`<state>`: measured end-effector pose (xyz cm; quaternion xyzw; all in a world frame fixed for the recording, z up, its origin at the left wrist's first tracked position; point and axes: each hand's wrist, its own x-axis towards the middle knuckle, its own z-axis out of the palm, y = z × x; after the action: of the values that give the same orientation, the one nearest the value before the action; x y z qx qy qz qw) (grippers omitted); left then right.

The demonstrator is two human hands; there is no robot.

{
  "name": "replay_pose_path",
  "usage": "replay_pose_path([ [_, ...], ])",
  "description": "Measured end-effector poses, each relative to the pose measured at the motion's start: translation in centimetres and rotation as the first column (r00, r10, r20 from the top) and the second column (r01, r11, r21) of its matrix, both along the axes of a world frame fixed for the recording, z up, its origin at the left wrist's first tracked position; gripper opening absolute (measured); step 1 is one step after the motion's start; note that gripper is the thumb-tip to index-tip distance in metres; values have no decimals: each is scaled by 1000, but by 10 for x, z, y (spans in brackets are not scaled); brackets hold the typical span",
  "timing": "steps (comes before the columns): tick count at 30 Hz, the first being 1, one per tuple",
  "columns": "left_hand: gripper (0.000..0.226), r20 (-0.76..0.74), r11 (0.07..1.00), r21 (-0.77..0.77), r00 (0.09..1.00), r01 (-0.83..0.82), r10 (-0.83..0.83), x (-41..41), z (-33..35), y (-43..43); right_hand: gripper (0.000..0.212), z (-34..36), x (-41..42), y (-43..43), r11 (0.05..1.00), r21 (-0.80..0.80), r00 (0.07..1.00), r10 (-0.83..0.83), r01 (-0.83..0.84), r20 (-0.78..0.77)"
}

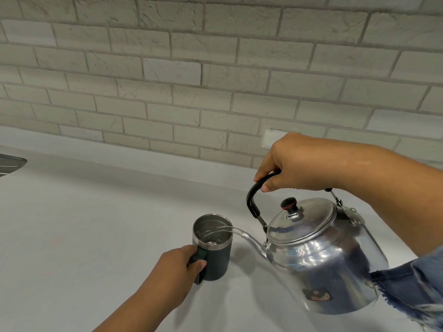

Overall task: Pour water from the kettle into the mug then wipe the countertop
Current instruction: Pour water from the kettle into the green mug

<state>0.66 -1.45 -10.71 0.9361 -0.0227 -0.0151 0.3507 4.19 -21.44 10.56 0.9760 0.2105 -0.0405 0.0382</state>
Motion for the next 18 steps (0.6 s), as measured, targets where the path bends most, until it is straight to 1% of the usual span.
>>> replay_pose_path([
  [3, 5, -4, 1000, -10, 1000, -7, 7, 0, -1, 0, 26, 1, 0, 1, 1000, 8, 1000, -8, 8, -9],
  [12, 5, -4, 1000, -1, 1000, -12, 12, 0, -2, 0, 27, 5, -1, 3, 999, -53, 1000, 10, -9, 9],
  [18, 3, -20, 999, -20, 999, -29, 29, 1, -3, 0, 26, 5, 2, 5, 999, -48, 1000, 11, -12, -10],
])
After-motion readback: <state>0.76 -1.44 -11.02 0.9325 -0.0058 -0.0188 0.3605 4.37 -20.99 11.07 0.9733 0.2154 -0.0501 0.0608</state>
